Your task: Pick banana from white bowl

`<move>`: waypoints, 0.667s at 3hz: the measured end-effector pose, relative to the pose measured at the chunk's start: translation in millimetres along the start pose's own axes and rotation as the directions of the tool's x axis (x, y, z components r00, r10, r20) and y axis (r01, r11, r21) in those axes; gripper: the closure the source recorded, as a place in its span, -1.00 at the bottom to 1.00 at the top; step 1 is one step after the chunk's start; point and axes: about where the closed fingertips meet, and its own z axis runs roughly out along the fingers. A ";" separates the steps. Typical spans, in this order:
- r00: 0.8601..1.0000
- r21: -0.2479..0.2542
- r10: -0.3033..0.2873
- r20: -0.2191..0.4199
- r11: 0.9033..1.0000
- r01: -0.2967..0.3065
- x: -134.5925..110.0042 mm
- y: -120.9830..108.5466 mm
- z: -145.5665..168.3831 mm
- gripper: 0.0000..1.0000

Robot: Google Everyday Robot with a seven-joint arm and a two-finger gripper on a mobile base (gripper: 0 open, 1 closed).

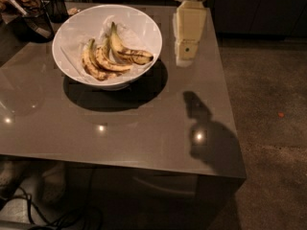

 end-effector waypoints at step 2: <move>0.992 -0.024 0.007 0.124 1.000 -0.004 -26.1 -18.0 6.6 -1.00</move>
Offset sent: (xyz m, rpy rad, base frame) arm 0.0258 0.0348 0.0262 0.2421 0.1251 0.0520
